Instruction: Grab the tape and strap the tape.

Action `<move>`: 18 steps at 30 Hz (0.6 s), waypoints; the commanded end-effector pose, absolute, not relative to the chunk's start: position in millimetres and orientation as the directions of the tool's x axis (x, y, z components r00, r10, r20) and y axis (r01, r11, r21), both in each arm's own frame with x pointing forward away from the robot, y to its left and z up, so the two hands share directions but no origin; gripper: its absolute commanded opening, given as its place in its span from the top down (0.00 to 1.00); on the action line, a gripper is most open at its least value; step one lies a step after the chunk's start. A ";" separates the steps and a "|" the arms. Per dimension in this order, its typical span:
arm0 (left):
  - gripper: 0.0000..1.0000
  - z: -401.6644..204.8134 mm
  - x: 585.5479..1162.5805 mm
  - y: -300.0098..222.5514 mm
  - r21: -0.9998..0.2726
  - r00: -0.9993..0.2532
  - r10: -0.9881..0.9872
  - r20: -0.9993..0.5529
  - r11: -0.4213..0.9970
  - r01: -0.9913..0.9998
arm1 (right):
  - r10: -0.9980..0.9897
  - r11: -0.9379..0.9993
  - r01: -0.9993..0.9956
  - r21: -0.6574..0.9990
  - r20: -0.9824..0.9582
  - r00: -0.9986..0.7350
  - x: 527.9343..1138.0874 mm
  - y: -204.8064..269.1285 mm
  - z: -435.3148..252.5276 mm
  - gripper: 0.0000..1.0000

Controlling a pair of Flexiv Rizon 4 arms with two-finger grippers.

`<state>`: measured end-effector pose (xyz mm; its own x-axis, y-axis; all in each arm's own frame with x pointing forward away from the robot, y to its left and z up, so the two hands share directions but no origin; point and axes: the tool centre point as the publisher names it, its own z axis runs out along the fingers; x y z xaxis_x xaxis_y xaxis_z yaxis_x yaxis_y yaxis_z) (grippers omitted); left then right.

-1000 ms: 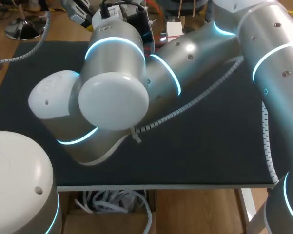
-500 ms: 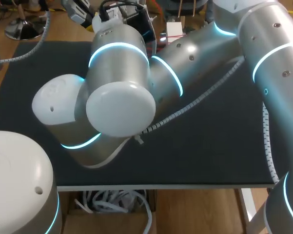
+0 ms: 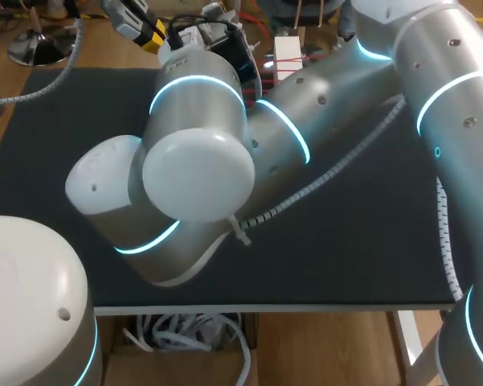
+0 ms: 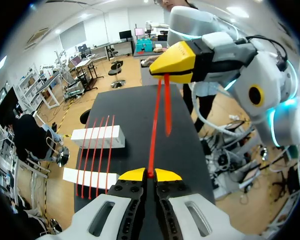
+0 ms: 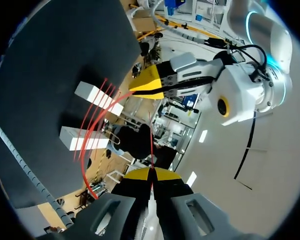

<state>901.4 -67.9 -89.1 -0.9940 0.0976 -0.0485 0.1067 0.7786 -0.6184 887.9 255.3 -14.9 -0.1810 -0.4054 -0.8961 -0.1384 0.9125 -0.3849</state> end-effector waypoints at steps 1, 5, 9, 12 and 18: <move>1.00 -88.4 901.7 -68.0 -0.615 -0.994 0.099 -0.046 0.781 0.106 | -0.423 0.903 -0.160 -0.398 -0.887 -0.184 895.2 252.6 -21.0 1.00; 1.00 -88.4 901.7 -68.0 -0.615 -0.994 0.099 -0.046 0.781 0.106 | -0.445 0.892 -0.177 -0.415 -0.875 -0.193 900.1 256.4 -29.2 1.00; 1.00 -88.4 901.7 -68.0 -0.615 -0.994 0.099 -0.046 0.781 0.106 | -0.470 0.879 -0.191 -0.437 -0.863 -0.185 903.0 262.6 -32.5 1.00; 1.00 -88.4 901.7 -68.0 -0.615 -0.994 0.099 -0.046 0.781 0.106 | -0.496 0.864 -0.196 -0.464 -0.851 -0.170 903.4 266.3 -31.7 1.00; 1.00 -88.4 901.7 -68.0 -0.615 -0.994 0.099 -0.046 0.781 0.106 | -0.514 0.854 -0.194 -0.483 -0.840 -0.172 901.2 268.8 -32.1 1.00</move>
